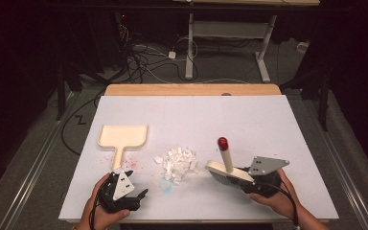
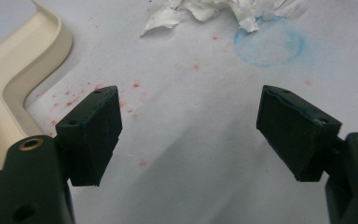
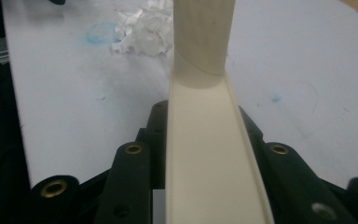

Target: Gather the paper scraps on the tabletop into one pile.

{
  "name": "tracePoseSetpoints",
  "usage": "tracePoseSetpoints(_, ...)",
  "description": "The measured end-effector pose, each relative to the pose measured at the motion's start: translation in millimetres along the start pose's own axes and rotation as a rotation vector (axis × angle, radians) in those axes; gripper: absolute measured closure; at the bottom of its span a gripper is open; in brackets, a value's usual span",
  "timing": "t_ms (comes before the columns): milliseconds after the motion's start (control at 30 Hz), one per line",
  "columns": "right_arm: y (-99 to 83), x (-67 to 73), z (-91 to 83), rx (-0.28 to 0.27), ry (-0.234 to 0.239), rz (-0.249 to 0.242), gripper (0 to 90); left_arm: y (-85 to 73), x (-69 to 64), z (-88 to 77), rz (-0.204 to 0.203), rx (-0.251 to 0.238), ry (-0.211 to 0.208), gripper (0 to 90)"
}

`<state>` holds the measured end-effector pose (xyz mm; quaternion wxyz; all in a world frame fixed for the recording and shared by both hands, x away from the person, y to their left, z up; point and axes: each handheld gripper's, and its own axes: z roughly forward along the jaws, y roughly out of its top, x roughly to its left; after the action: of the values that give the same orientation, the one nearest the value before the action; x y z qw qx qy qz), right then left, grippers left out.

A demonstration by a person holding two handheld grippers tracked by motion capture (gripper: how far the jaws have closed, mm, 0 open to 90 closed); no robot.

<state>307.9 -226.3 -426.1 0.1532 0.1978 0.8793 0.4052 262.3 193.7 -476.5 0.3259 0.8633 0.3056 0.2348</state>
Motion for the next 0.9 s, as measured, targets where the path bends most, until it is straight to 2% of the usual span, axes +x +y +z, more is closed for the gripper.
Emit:
tracePoseSetpoints(233,29.0,0.6,36.8,-0.057,0.012,-0.023,68.1,-0.7,0.5,-1.0,-0.005,-0.005,0.001,21.6)
tracePoseSetpoints(333,41.7,0.8,47.7,-0.099,0.023,-0.017,68.0,-1.1,0.6,-1.2,-0.006,-0.006,0.001,21.6)
tracePoseSetpoints(400,48.3,2.4,52.5,-0.108,0.023,-0.030,68.0,-1.5,0.8,-1.5,-0.006,-0.006,0.001,21.6)
tracePoseSetpoints(433,50.4,4.0,53.5,-0.118,0.019,-0.031,68.0,-1.9,1.1,-1.9,-0.005,-0.006,0.001,21.6)
tracePoseSetpoints(500,52.5,5.0,51.8,-0.127,0.041,-0.035,68.0,-2.9,1.6,-2.7,-0.009,-0.009,0.002,21.6)
tracePoseSetpoints(633,51.0,4.2,32.1,-0.131,0.039,-0.039,67.9,-4.4,2.7,-4.2,-0.013,-0.010,0.005,21.6)
tracePoseSetpoints(733,48.5,1.1,14.2,-0.157,0.012,-0.028,67.9,-3.7,2.5,-4.0,-0.012,-0.009,0.005,21.6)
tracePoseSetpoints(833,48.4,-3.3,7.2,-0.170,-0.085,-0.003,67.9,-1.8,1.5,-2.9,-0.007,-0.008,0.005,21.6)
tracePoseSetpoints(900,48.6,-7.4,14.5,-0.175,-0.165,0.041,68.0,-0.6,1.0,-1.4,-0.005,-0.005,0.004,21.6)
